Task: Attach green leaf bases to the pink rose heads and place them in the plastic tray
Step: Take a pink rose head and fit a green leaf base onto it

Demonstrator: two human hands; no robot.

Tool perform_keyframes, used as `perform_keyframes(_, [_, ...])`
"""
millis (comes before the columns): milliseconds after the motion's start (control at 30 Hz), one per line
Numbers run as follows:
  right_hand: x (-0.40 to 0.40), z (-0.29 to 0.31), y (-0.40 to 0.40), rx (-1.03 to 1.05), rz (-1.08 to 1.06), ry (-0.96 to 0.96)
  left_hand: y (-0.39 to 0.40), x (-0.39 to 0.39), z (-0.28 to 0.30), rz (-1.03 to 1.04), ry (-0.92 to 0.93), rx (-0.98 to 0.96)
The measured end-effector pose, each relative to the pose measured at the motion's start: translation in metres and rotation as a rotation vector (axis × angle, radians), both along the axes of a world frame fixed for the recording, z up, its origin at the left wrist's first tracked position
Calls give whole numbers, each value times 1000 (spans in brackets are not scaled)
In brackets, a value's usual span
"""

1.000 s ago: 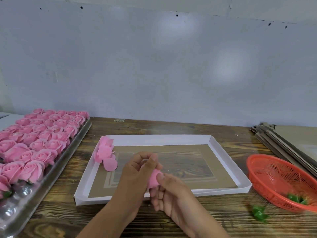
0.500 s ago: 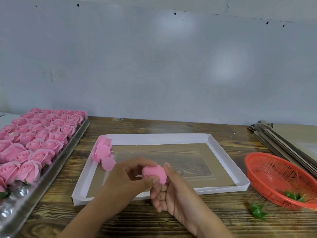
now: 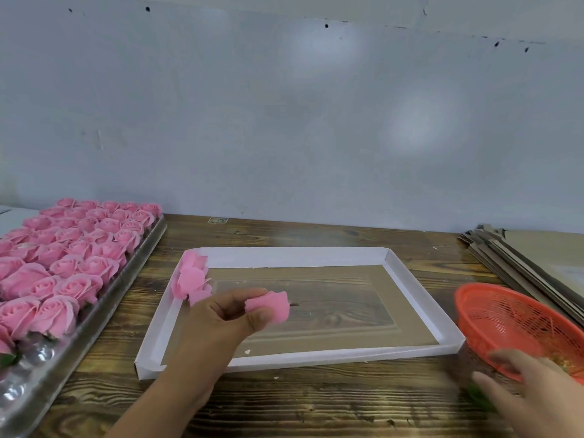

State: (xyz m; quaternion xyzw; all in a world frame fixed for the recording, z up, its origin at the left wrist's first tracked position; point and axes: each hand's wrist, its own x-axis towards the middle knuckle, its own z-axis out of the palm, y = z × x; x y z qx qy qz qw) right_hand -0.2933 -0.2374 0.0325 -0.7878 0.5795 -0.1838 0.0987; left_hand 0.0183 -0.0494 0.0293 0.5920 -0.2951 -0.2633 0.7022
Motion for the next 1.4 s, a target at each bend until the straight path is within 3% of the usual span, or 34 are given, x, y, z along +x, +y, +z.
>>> perform_keyframes(100, [-8, -11, -9, 49, 59, 258, 0, -3, -1, -19, 12, 19])
perform_keyframes(300, [2, -10, 6, 88, 167, 259, -1, -9, -2, -34, -20, 71])
perform_keyframes(667, [61, 12, 42, 105, 343, -503, 0, -12, 2, -35, -4, 64])
perform_keyframes(900, [148, 16, 54, 108, 500, -615, 1, -12, 3, -35, 25, 60])
perform_keyframes(1067, [181, 7, 47, 345, 463, -666, 2, -12, 3, -27, 48, 49])
perform_keyframes(1233, [177, 7, 43, 878, 321, -1086, 2, -10, 2, -14, 46, 58])
perform_keyframes(1400, [172, -1, 47, 1159, 391, -1199, 0, -13, 3, -14, 51, 43])
